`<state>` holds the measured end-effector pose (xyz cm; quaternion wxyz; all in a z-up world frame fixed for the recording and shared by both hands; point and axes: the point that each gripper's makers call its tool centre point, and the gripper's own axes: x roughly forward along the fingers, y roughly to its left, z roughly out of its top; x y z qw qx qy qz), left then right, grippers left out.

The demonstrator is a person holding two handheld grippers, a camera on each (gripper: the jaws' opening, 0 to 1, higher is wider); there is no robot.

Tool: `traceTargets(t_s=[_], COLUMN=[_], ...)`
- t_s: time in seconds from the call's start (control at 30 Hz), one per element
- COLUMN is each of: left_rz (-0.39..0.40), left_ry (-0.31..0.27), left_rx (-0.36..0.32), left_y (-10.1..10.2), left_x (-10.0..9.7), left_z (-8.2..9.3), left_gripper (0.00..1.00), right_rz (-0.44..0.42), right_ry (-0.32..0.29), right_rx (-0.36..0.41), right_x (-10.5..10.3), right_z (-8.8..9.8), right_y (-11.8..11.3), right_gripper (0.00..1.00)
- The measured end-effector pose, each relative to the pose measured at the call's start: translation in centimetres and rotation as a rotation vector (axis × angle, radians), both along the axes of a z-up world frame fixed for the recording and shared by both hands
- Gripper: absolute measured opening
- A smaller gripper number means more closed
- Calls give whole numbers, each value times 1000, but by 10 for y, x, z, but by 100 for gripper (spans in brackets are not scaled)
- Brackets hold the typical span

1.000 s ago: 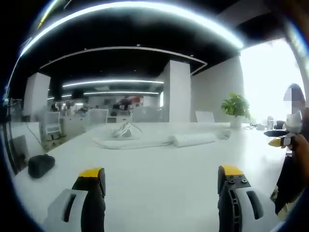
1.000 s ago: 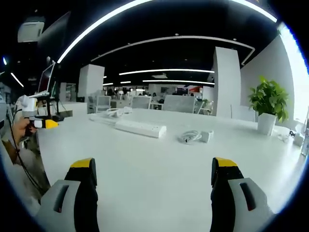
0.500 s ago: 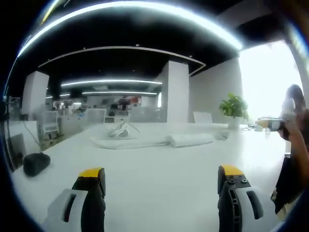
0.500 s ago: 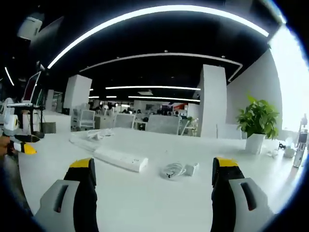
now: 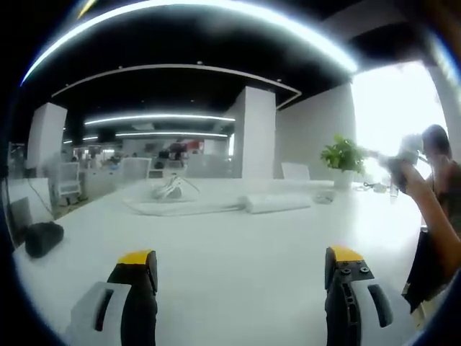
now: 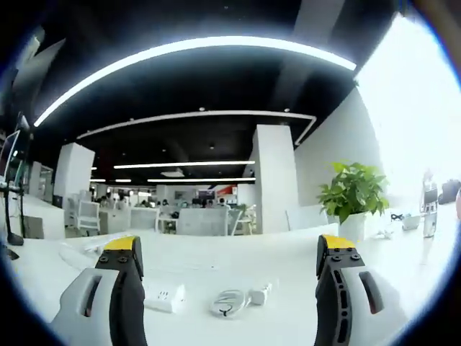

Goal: Straighten the power strip on the desk, plug the charger into it

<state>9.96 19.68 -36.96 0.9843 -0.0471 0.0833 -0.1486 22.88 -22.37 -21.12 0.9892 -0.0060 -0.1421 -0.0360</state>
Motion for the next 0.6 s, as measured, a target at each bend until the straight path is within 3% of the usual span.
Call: traceTargets(t_s=[0.17, 0.47, 0.6], left_rz=[-9, -31, -44], left_ry=[0, -8, -10], left_rx=[2, -1, -2], left_y=[0, -7, -10], left_x=[1, 3, 4], left_z=[-1, 1, 1], left_gripper=[99, 99, 99], right_rz=[-70, -149, -189], right_ry=[-35, -41, -47], right_rx=[102, 86, 138], right_x=[10, 43, 56], right_z=[5, 4, -4], right_y=[-14, -22, -30], right_gripper=[100, 100, 100])
